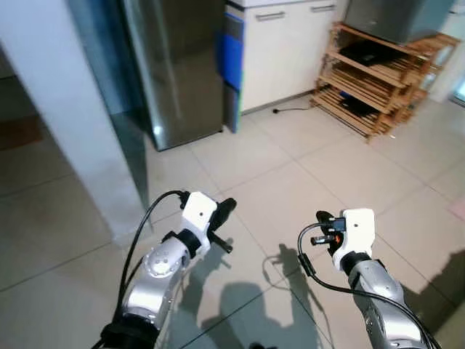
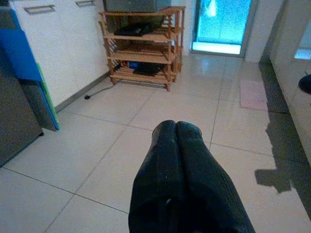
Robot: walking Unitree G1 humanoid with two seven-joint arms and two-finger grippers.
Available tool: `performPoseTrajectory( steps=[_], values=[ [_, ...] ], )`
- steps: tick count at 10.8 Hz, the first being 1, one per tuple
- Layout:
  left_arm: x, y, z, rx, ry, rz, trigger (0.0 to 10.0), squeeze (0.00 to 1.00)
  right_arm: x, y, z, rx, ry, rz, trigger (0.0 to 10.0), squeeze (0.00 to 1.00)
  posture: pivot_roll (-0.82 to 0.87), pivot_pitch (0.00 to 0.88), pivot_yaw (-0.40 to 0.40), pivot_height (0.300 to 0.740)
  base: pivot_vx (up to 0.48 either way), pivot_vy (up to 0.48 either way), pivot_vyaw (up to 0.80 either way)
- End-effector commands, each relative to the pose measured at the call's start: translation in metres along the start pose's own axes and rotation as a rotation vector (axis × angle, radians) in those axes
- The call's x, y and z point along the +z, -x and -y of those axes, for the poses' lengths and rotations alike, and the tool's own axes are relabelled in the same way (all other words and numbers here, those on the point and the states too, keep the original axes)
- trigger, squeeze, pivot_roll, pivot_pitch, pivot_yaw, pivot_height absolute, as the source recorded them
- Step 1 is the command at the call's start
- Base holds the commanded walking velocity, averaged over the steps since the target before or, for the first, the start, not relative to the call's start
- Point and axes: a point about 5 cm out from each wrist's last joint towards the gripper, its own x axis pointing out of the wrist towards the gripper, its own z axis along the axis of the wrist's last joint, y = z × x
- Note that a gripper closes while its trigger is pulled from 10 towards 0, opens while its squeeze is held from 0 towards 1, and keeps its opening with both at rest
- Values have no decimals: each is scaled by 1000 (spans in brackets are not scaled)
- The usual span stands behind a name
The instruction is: Setting the table
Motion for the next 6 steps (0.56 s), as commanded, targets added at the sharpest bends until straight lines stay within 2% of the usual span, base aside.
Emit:
performPoseTrajectory(
  steps=[1, 3, 6],
  values=[
    [1, -3, 2, -17, -7, 2, 10000, 0, 5, -1, 3, -16, 27, 11, 10000, 0, -22, 0, -3, 740, 0, 0, 0],
    [0, -2, 2, -15, -7, 2, 10000, 0, 4, -1, 2, -11, -12, 12, 10000, 0, -21, 0, -3, 740, 0, 0, -800],
    [0, -3, 2, -18, -11, 4, 10000, 0, 4, -1, 2, -9, 5, 6, 10000, 0, -21, 0, -4, 740, 0, 0, -800]
  ],
)
